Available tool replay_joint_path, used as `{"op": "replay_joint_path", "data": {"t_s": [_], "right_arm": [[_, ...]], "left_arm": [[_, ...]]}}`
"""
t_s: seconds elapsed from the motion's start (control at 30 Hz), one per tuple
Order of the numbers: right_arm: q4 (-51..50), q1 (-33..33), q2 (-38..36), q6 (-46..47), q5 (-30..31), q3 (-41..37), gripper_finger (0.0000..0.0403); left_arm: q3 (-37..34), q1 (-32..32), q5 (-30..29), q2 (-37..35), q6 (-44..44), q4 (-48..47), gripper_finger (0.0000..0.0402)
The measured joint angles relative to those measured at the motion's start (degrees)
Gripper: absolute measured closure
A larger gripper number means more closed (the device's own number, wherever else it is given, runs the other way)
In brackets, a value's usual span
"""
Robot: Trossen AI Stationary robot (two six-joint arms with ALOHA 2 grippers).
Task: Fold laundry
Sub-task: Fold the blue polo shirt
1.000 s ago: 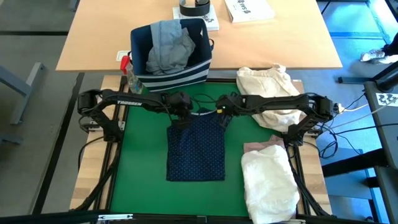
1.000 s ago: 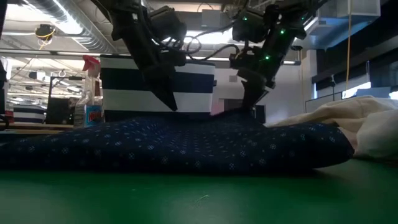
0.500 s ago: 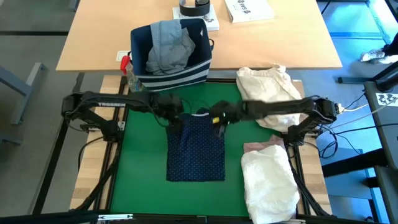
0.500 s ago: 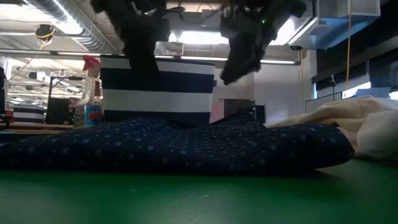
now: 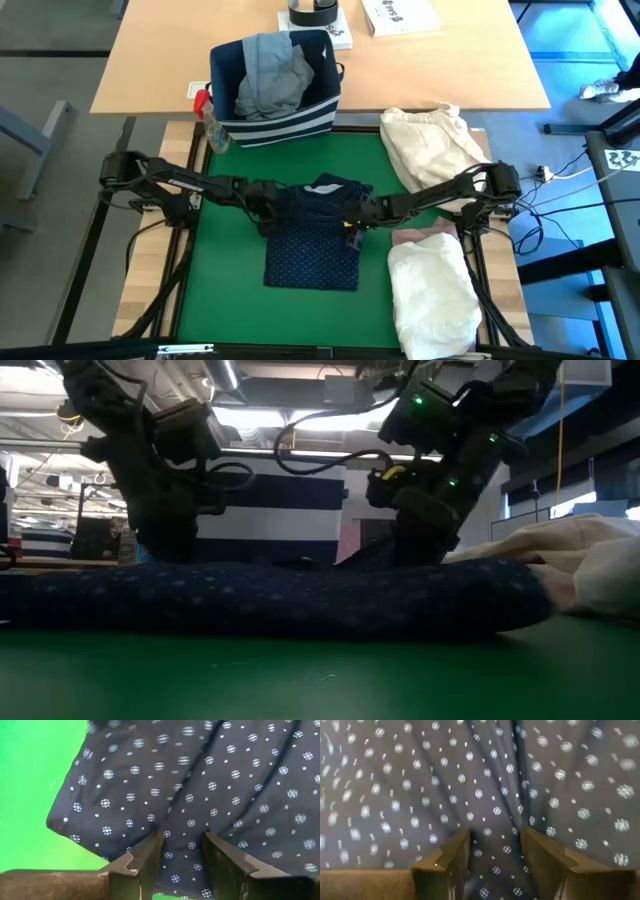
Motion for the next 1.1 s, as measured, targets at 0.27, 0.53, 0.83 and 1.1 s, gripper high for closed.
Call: {"op": "replay_joint_path", "data": {"t_s": [0.27,0.53,0.83,1.1], "right_arm": [[-1.0,-0.1,-0.6,0.2,-0.9,1.8,0.0226],[-2.2,-1.9,-2.0,-3.7,3.8,11.3,0.0227],[-5.6,-9.9,-0.5,-5.6,9.1,10.5,0.0227],[-4.1,-12.9,1.9,-5.4,8.3,4.1,0.0227]], "left_arm": [[5.0,0.2,1.8,-5.4,0.3,-5.2,0.0270],[12.7,0.4,-3.2,-11.3,8.7,-1.4,0.0273],[8.0,3.3,-3.4,-5.7,10.8,3.0,0.0273],[0.4,6.0,-2.9,1.2,10.3,4.1,0.0273]]}}
